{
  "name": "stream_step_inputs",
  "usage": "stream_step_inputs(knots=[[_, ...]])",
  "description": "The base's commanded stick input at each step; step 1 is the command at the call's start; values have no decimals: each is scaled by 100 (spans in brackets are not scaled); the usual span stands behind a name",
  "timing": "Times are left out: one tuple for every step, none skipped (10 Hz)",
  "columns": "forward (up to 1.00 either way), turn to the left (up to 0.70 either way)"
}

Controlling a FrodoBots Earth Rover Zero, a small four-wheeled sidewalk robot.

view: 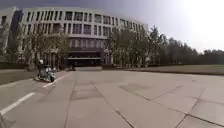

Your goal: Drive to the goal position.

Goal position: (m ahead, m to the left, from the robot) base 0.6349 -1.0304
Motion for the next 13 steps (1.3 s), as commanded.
stream_step_inputs(knots=[[70, -3], [70, -20], [70, -32], [70, 0], [70, 0], [70, 0], [70, 0], [70, 0], [70, 0], [70, 0], [70, 0], [70, 0], [70, 0]])
